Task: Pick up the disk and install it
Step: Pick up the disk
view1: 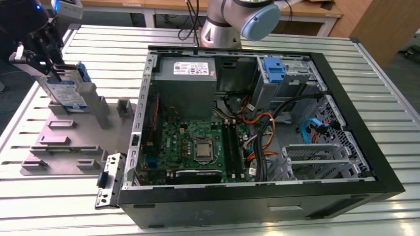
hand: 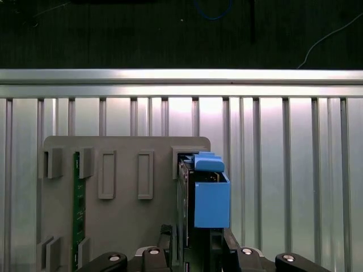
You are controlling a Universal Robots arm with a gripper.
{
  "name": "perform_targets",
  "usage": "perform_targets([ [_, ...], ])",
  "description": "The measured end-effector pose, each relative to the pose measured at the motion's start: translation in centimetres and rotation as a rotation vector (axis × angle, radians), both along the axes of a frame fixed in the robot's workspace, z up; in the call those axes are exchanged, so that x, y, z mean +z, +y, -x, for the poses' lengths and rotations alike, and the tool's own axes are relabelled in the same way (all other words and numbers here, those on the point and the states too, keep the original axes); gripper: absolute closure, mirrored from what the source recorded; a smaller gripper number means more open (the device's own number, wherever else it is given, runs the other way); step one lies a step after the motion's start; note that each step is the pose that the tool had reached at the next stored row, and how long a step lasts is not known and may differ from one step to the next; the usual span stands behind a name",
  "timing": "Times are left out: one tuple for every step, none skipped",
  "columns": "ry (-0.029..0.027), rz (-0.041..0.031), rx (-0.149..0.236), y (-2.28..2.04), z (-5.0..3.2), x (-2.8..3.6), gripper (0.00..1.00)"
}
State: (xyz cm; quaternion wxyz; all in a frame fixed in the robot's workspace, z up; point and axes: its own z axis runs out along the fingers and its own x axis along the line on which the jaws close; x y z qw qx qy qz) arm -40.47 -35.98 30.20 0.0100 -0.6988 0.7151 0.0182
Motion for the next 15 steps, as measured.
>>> perform_targets([
  [0.0, 0.0, 0.0, 0.0, 0.0, 0.0, 0.55],
  [0.0, 0.0, 0.0, 0.0, 0.0, 0.0, 0.55],
  [0.0, 0.0, 0.0, 0.0, 0.0, 0.0, 0.55],
  [0.0, 0.0, 0.0, 0.0, 0.0, 0.0, 0.57],
  [0.0, 0.0, 0.0, 0.0, 0.0, 0.0, 0.57],
  [0.0, 0.0, 0.0, 0.0, 0.0, 0.0, 0.57],
  [0.0, 0.0001, 0.0, -0.01, 0.0, 0.0, 0.64],
  [0.0, 0.0, 0.0, -0.01, 0.0, 0.0, 0.64],
  [0.0, 0.0, 0.0, -0.01, 0.0, 0.0, 0.64],
  [0.0, 0.0, 0.0, -0.01, 0.0, 0.0, 0.64],
  [0.0, 0.0, 0.0, -0.01, 0.0, 0.0, 0.64],
  [0.0, 0.0, 0.0, -0.01, 0.0, 0.0, 0.64],
  [0.0, 0.0, 0.0, -0.01, 0.0, 0.0, 0.64],
  [0.0, 0.0, 0.0, -0.01, 0.0, 0.0, 0.64],
  [0.0, 0.0, 0.0, -0.01, 0.0, 0.0, 0.64],
])
